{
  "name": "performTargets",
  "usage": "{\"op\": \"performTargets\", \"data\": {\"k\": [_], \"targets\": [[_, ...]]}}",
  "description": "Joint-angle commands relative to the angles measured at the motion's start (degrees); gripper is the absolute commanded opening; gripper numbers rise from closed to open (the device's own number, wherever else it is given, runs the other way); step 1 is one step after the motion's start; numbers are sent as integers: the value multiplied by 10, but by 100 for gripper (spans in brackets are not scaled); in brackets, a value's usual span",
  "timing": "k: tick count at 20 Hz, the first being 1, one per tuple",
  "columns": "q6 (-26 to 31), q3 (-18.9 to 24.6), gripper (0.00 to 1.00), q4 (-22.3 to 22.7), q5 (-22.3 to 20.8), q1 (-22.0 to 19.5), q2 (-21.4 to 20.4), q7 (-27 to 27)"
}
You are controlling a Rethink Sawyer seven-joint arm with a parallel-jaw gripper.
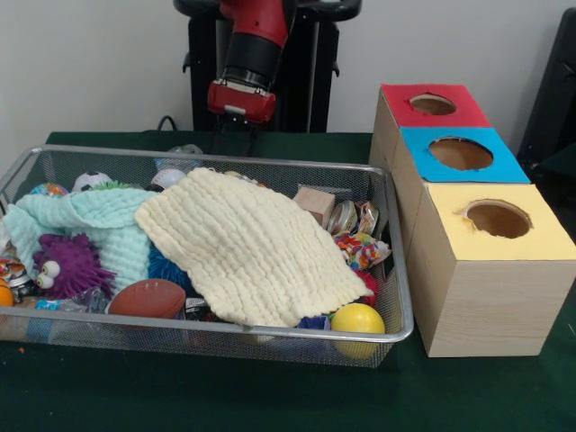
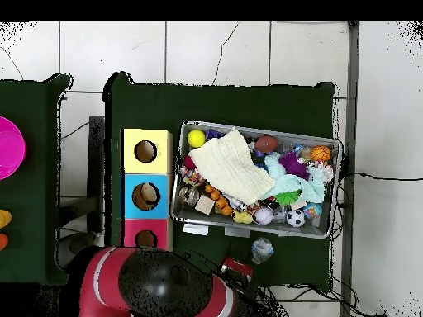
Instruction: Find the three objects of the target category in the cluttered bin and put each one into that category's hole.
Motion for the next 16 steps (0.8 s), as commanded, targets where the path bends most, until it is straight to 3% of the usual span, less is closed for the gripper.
{"op": "performTargets", "data": {"k": [1,10,16], "targets": [[107,53,100,-44,49,-2,14,17],[203,52,100,-27,97,18,6,29],[201,54,100,-24,118,35,18,45]]}}
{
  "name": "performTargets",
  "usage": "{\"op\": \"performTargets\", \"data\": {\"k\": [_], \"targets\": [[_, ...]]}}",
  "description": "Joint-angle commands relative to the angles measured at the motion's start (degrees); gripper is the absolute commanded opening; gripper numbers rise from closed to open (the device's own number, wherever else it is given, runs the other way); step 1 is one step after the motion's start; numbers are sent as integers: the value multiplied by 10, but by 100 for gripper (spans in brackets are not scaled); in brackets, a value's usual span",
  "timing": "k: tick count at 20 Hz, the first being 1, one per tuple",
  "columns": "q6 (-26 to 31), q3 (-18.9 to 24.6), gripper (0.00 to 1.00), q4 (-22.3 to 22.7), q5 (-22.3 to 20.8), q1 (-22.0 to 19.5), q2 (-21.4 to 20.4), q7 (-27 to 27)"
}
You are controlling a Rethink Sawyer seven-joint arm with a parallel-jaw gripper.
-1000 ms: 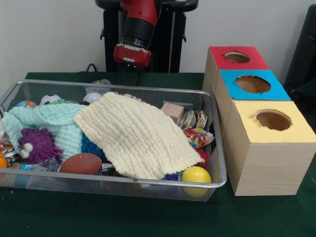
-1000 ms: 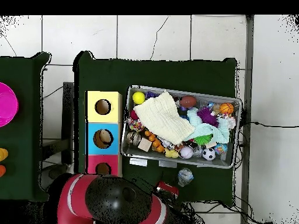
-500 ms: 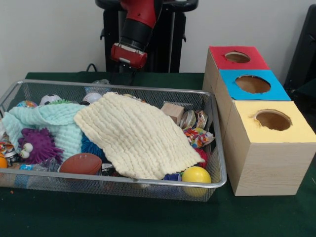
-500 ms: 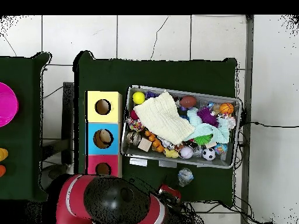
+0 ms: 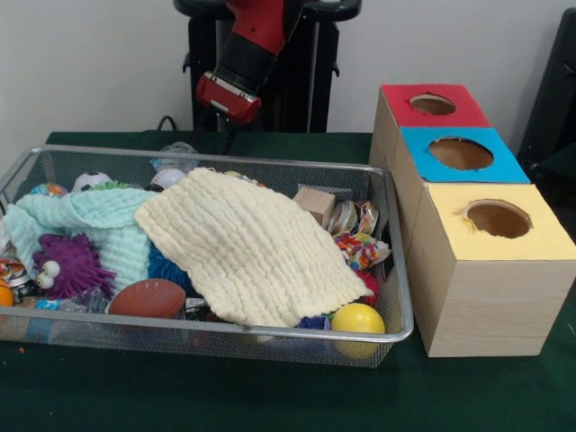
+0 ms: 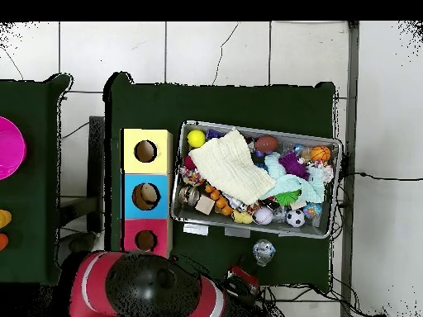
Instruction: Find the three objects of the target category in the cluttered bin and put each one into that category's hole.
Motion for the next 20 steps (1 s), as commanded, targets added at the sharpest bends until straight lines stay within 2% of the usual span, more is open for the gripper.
{"op": "performTargets", "data": {"k": [1,7,11,16,20], "targets": [[33,54,100,-35,66,12,23,46],[30,55,100,-27,104,34,33,49],[46,52,100,-6,126,49,23,56],[88,37,100,30,101,53,-32,50],[112,28,100,40,89,55,-59,40]]}}
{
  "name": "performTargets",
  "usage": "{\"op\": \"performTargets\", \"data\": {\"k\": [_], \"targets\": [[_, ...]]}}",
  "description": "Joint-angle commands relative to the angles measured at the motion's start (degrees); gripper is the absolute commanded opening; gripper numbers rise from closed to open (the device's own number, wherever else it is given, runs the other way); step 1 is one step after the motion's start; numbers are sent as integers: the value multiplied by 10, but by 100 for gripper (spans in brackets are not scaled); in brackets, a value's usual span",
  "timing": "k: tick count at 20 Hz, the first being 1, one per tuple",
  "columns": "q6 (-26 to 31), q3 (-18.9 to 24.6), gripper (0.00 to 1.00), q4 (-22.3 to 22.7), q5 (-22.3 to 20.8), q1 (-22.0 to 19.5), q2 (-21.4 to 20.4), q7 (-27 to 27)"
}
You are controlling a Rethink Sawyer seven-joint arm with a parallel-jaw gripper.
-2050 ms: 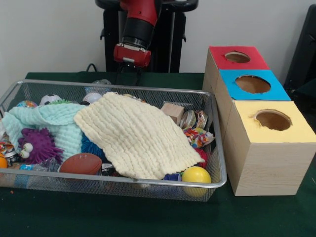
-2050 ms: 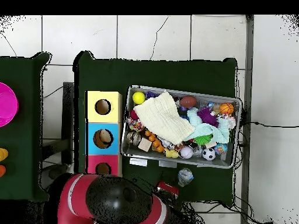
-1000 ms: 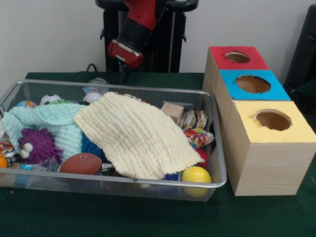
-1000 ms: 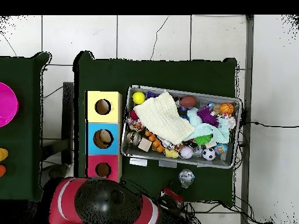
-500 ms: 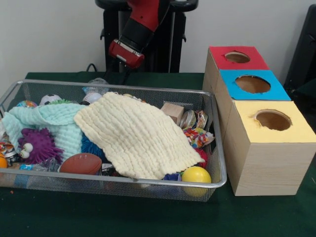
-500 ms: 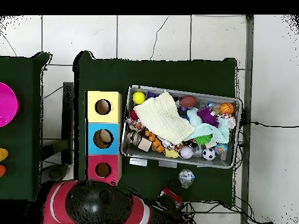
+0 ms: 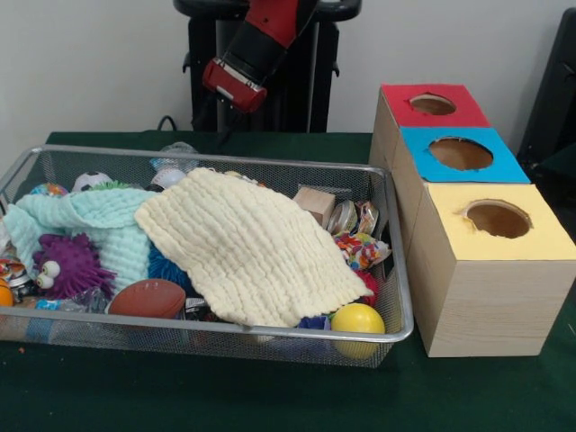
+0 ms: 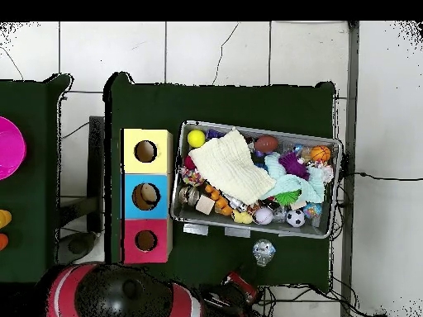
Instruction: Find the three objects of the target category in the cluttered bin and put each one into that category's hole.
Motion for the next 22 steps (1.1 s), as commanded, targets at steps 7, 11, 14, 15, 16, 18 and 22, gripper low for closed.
{"op": "performTargets", "data": {"k": [7,11,14,15,16,18,22], "targets": [[65,26,100,-11,18,-1,-38,44],[25,24,100,-20,27,-3,-8,53],[1,19,100,-24,31,-3,9,56],[-6,17,100,-25,30,-3,13,57],[-12,15,100,-28,23,-8,15,56],[-40,7,100,-37,11,-14,25,51],[-98,-10,100,-71,-39,-32,47,21]]}}
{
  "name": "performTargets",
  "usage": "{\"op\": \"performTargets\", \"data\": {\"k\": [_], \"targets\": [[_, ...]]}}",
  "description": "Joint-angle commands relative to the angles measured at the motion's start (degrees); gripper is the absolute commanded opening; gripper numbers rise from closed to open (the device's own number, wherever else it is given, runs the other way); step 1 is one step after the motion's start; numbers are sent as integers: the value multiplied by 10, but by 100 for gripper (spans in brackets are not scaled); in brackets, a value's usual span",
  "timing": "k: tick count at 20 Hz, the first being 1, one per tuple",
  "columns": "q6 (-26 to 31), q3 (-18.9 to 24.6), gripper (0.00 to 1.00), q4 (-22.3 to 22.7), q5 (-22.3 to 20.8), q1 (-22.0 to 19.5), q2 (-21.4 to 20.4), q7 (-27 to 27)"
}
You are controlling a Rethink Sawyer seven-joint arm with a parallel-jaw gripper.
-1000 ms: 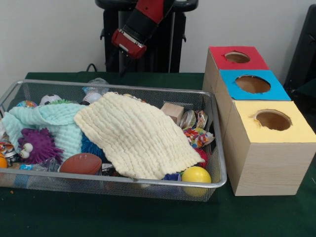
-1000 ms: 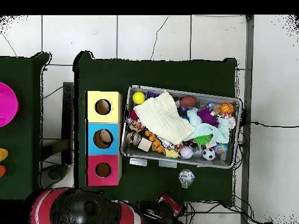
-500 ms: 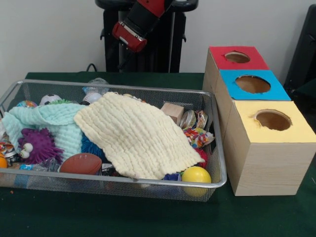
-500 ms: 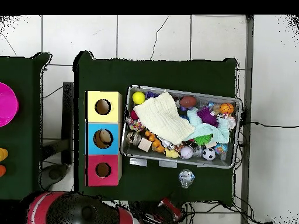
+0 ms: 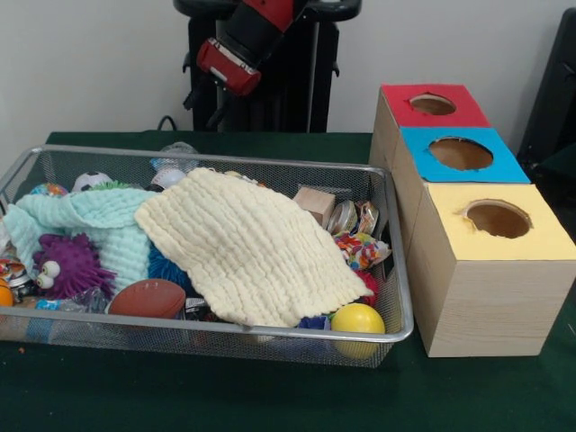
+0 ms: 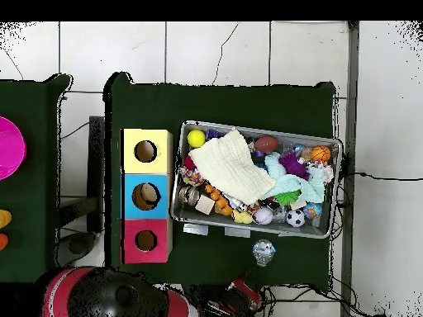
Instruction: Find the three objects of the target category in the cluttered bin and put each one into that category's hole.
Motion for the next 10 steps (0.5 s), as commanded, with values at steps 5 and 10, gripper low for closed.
{"op": "performTargets", "data": {"k": [5,10], "targets": [[-105,7,100,-141,-118,-63,69,-11],[-91,9,100,-160,-145,-76,70,-14]]}}
